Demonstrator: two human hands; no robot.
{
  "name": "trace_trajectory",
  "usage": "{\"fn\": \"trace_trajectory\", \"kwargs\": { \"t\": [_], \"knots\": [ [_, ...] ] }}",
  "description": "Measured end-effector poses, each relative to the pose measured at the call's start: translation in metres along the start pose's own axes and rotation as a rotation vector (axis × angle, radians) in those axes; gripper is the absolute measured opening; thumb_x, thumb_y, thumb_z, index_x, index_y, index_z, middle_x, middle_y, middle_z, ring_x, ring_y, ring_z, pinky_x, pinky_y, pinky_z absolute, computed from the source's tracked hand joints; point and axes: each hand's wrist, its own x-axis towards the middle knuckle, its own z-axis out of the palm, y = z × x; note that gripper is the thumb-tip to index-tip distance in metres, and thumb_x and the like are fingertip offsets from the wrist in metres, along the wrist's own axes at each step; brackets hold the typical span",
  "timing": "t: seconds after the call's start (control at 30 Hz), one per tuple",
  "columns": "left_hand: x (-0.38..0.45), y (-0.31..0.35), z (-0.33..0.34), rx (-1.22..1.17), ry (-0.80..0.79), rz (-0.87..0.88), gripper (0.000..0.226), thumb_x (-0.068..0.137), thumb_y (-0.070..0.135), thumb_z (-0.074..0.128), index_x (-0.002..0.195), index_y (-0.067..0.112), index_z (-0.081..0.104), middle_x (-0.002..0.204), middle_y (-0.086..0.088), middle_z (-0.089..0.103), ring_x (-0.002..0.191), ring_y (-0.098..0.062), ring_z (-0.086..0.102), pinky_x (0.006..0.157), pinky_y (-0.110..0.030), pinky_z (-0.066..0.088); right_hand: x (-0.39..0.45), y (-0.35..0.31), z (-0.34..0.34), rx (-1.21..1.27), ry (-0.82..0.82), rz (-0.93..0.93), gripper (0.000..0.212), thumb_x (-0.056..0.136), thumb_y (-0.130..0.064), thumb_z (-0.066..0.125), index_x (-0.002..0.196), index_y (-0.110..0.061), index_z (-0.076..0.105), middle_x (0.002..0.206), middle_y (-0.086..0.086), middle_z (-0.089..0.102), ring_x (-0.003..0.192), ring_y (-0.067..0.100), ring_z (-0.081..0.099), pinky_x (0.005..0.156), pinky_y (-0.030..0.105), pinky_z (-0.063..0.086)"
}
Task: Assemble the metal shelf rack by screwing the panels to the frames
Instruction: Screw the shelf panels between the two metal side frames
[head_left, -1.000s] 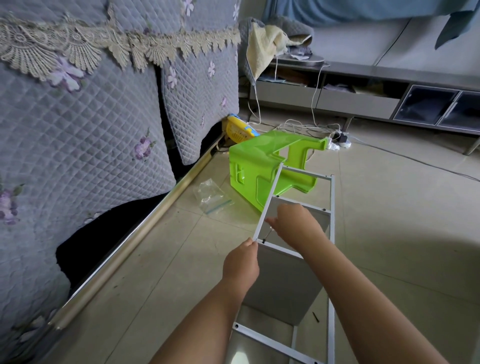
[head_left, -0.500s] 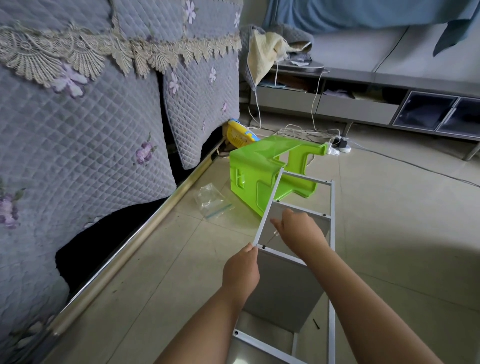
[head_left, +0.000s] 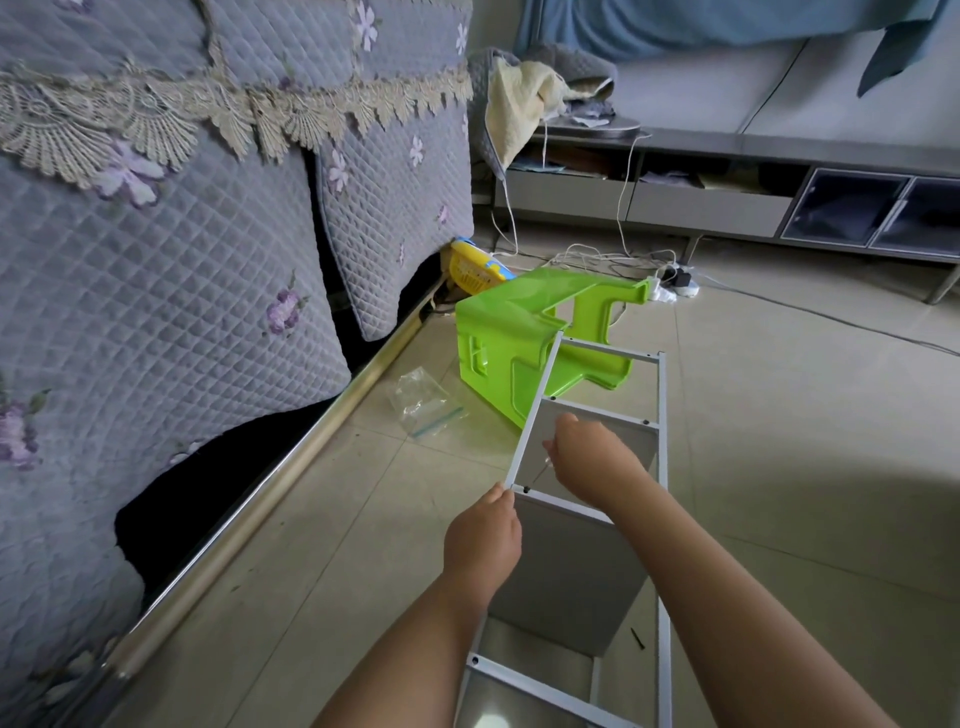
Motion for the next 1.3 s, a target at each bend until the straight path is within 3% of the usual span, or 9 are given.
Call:
{"fn": "trace_trajectory", "kwargs": {
  "t": [0.1,0.2,0.37,0.53,0.7,0.87,1.0,1.13,1.3],
  "knots": [
    [-0.002,0.001,0.0,0.002,-0.012,0.003,0.043,0.101,0.022,0.027,0.142,0.016,0.039,0.152,0.005,0.03,0.133,-0.014,0.04,0.103,-0.025,0.035,-0.002,0.004,-0.002,-0.02,0.003,0.149,0.036,0.1,-0.027,0.034,0.118,-0.003,0.053,0.121,0.017,0.058,0.112,0.031,0.055,0.081,0.032,0.045],
    [-0.003,0.0,0.0,0.011,-0.024,0.006,0.044,0.101,0.022,0.027,0.143,0.017,0.036,0.153,0.007,0.027,0.134,-0.013,0.036,0.105,-0.024,0.032,-0.003,0.011,-0.004,0.027,-0.093,0.138,0.034,0.097,-0.022,0.038,0.121,0.002,0.044,0.128,0.02,0.049,0.117,0.032,0.05,0.088,0.031,0.041],
    [-0.003,-0.001,0.001,0.018,-0.02,-0.004,0.045,0.1,0.016,0.029,0.144,0.019,0.033,0.153,0.009,0.025,0.135,-0.013,0.036,0.106,-0.025,0.032,-0.005,0.018,-0.006,0.029,-0.142,-0.003,0.005,0.093,-0.005,0.035,0.097,-0.006,0.036,0.116,0.022,0.052,0.103,0.033,0.053,0.071,0.029,0.033],
    [-0.002,-0.002,0.003,-0.016,0.004,-0.002,0.045,0.1,0.019,0.029,0.144,0.019,0.035,0.153,0.009,0.026,0.134,-0.011,0.037,0.105,-0.023,0.033,-0.009,0.008,-0.012,-0.171,-0.07,-0.02,0.033,0.099,-0.03,0.035,0.117,-0.005,0.048,0.122,0.014,0.056,0.111,0.03,0.054,0.078,0.032,0.041],
    [-0.003,-0.004,0.004,-0.017,0.02,0.018,0.044,0.102,0.025,0.026,0.144,0.019,0.035,0.153,0.008,0.027,0.135,-0.009,0.035,0.105,-0.022,0.031,-0.011,0.001,-0.01,-0.13,-0.021,0.122,0.044,0.101,-0.036,0.026,0.115,-0.009,0.058,0.12,0.012,0.058,0.11,0.029,0.056,0.08,0.031,0.043],
    [-0.003,-0.004,0.003,0.015,0.017,0.041,0.044,0.102,0.026,0.026,0.145,0.019,0.033,0.153,0.007,0.027,0.136,-0.01,0.034,0.106,-0.022,0.03,-0.01,0.013,-0.01,0.092,-0.177,0.0,0.017,0.098,-0.016,0.032,0.094,-0.003,0.042,0.116,0.025,0.054,0.105,0.034,0.054,0.076,0.033,0.038],
    [-0.003,-0.003,0.003,0.009,0.035,0.033,0.044,0.102,0.025,0.026,0.144,0.019,0.034,0.152,0.006,0.028,0.135,-0.01,0.036,0.105,-0.022,0.032,-0.009,0.016,-0.005,0.007,-0.125,-0.029,0.024,0.096,-0.016,0.037,0.114,-0.002,0.046,0.114,0.018,0.058,0.101,0.032,0.056,0.078,0.033,0.044],
    [-0.004,-0.003,0.004,-0.006,0.037,0.029,0.043,0.102,0.026,0.027,0.144,0.02,0.036,0.152,0.007,0.028,0.134,-0.009,0.037,0.104,-0.02,0.032,-0.01,0.01,-0.007,-0.158,-0.03,0.03,0.033,0.098,-0.033,0.04,0.111,-0.007,0.055,0.114,0.014,0.06,0.105,0.031,0.057,0.072,0.028,0.039],
    [-0.005,-0.003,0.002,-0.02,0.029,0.018,0.043,0.101,0.025,0.028,0.143,0.02,0.036,0.152,0.008,0.027,0.135,-0.009,0.036,0.104,-0.02,0.031,-0.01,-0.006,0.0,-0.177,0.017,0.032,0.03,0.099,-0.028,0.038,0.111,-0.011,0.059,0.115,0.01,0.061,0.106,0.029,0.059,0.073,0.027,0.042]
  ]
}}
